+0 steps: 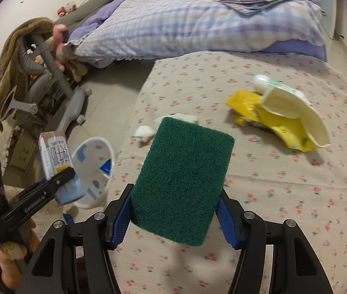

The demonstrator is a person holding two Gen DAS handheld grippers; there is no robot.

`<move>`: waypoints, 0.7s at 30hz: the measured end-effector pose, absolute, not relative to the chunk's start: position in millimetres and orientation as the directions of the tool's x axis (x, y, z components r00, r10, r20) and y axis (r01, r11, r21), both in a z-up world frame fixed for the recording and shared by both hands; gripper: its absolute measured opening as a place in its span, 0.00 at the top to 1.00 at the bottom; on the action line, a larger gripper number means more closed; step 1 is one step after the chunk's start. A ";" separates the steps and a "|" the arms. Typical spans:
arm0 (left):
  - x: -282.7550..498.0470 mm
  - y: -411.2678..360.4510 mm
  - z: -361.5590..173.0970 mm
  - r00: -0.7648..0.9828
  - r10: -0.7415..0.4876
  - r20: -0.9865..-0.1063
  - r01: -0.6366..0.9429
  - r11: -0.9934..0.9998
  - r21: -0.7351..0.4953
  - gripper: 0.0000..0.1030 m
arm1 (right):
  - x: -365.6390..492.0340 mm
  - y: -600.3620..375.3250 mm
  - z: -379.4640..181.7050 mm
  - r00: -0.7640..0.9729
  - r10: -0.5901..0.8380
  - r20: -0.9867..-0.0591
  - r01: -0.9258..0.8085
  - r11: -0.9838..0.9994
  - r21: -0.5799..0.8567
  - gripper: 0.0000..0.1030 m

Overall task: Collect trash
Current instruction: 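Carry the milk carton into the white bin with the left tool while the right tool carries the sponge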

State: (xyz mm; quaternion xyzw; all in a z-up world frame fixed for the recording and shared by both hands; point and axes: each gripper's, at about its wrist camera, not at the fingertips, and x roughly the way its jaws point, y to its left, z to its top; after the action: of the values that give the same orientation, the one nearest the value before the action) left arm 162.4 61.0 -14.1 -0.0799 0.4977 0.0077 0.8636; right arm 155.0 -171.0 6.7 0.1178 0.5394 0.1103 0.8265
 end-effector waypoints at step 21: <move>159.7 123.9 -33.0 0.488 0.000 -0.873 -0.199 0.974 -0.111 0.24 | 173.2 -95.8 -11.1 0.343 0.369 -0.864 -0.164 0.929 0.332 0.38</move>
State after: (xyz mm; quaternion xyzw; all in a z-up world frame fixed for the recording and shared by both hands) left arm 159.7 123.9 -33.0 -0.0987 0.5025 0.0581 0.8570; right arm 173.2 -95.8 -11.1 0.0933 0.5494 0.1636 0.8141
